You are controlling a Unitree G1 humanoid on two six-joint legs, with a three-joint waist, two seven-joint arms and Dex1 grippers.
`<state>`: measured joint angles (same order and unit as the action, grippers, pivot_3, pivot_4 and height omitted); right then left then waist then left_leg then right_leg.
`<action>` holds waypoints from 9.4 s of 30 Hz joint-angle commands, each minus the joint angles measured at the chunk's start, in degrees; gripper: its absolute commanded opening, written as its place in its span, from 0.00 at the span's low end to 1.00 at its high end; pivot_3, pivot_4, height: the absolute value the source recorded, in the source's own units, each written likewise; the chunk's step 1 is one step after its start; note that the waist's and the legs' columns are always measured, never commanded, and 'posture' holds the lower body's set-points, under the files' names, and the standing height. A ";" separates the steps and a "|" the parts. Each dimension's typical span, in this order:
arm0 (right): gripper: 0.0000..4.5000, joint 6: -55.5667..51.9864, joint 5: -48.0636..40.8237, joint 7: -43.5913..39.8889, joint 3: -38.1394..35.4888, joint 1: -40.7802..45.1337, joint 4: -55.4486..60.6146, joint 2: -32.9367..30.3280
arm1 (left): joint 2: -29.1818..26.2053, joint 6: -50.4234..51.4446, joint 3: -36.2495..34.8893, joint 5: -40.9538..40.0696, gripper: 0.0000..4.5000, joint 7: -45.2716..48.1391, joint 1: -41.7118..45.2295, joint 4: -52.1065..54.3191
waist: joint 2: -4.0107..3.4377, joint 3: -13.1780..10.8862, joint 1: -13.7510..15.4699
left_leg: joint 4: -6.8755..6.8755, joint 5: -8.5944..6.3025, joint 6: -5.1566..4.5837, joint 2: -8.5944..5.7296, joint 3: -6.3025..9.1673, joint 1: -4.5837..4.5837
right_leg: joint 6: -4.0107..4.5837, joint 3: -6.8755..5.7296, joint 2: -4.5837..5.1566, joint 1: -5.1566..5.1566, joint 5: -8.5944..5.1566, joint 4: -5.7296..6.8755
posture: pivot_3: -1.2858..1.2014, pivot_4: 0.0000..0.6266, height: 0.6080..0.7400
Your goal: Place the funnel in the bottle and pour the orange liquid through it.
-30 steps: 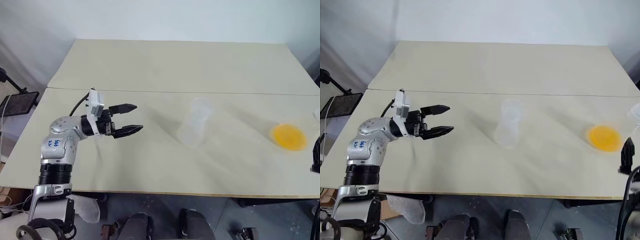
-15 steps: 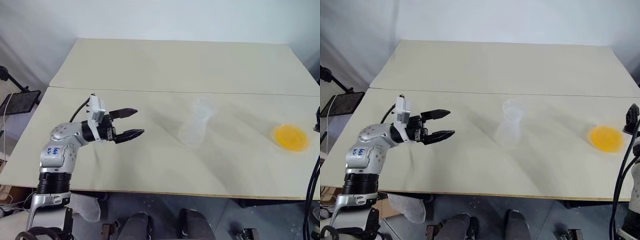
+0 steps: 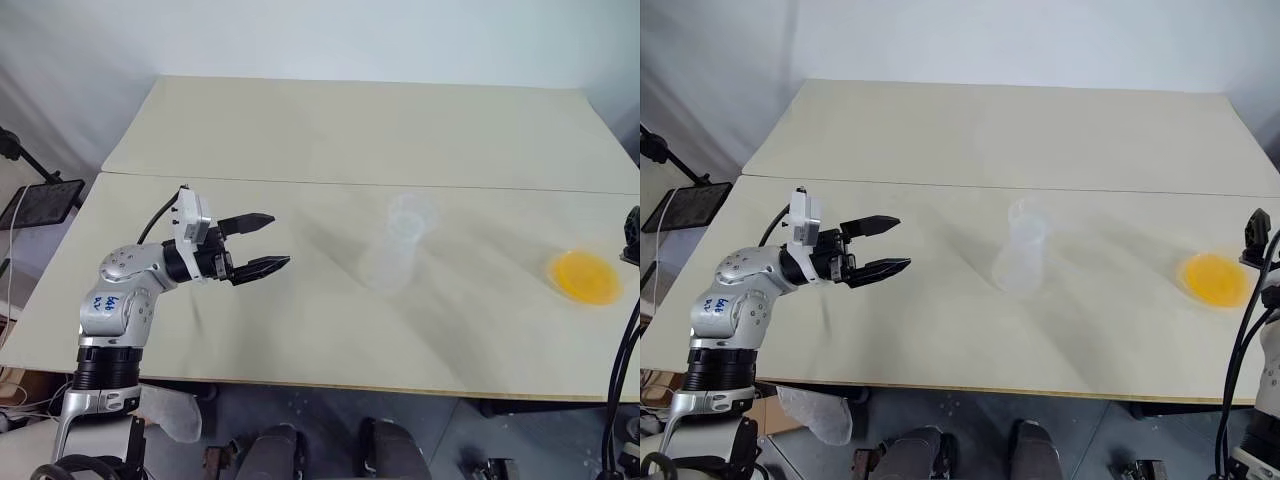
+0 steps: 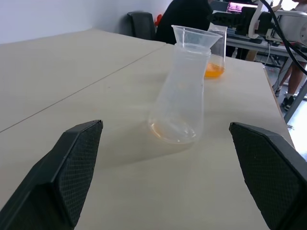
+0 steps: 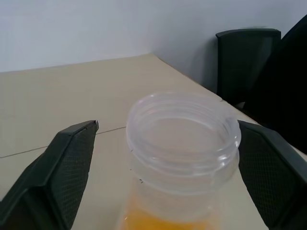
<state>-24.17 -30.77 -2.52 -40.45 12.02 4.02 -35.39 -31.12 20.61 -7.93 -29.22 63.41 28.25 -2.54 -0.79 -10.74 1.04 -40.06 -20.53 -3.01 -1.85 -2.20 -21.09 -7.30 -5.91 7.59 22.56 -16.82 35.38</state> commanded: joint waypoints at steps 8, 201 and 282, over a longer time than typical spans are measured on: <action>0.62 0.59 -0.04 -1.62 -0.44 1.58 0.59 -0.55 | 0.09 -2.02 -0.50 -1.08 1.00 0.03 0.05 1.25 | 0.00 0.00 -0.01 | 0.00 0.00 0.00 0.00 -0.01 0.00 | 0.00 -0.02 -0.01 0.00 0.00 -0.04 | 0.52 0.24 1.00; 0.62 40.95 77.73 -14.60 36.86 9.04 17.56 -14.42 | 11.14 -7.29 6.27 -1.30 1.00 -2.73 -1.22 5.01 | -0.09 -0.08 0.21 | 0.04 0.05 0.09 0.06 -0.01 -0.14 | -0.07 -0.35 -0.12 -0.02 0.03 -0.39 | 0.52 0.24 1.00; 0.62 38.65 70.95 -17.58 36.47 7.74 20.61 -11.02 | 10.81 -9.67 6.70 -0.58 1.00 -2.14 -0.05 2.82 | -0.09 -0.08 0.17 | 0.04 0.06 0.11 0.07 0.00 -0.13 | -0.07 -0.36 -0.14 -0.03 0.03 -0.39 | 0.52 0.24 1.00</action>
<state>15.24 41.87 -20.04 -1.01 19.68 22.26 -46.64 -19.94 11.88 -1.11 -29.19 60.83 26.79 -0.65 -0.88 -10.82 1.22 -40.02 -20.47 -2.90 -1.77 -2.20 -21.22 -7.37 -6.27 7.45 22.53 -16.79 34.99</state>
